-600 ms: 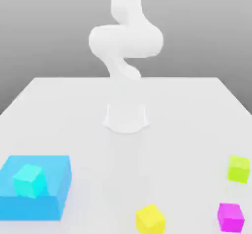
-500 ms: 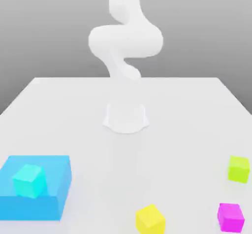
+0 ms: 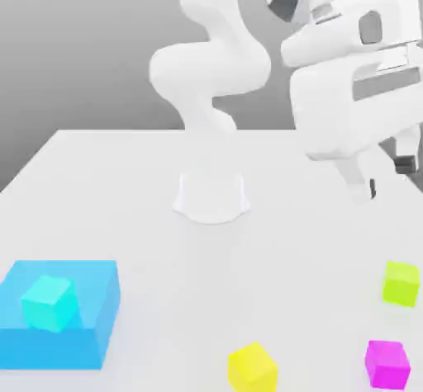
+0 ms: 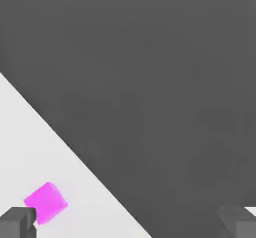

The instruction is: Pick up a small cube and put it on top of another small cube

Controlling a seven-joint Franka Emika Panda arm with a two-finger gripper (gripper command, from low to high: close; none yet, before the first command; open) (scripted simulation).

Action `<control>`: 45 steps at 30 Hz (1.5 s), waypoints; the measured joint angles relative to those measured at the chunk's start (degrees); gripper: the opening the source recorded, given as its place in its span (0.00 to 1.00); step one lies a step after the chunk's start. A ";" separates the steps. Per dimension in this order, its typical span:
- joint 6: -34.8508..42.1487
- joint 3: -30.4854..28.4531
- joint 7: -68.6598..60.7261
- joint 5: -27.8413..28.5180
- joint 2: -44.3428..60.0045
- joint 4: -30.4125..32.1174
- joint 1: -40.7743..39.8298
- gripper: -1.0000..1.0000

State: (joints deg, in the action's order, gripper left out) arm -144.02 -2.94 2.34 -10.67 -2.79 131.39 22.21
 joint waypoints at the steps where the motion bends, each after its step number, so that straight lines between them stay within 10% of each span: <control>1: -0.65 0.38 -1.68 0.09 2.03 0.00 0.86 0.50; 15: -13.19 2.42 -13.82 10.10 29.72 -1.21 6.69 0.50; 16: -14.75 2.48 -13.89 10.08 31.76 -1.63 6.66 0.00; 28: -8.11 1.45 -13.99 10.06 23.26 0.24 5.71 0.00; 45: 2.84 -20.09 -16.70 8.23 6.12 6.77 -26.66 0.00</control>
State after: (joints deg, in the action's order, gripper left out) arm -141.18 -23.02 -14.36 -2.44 3.32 138.16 -4.44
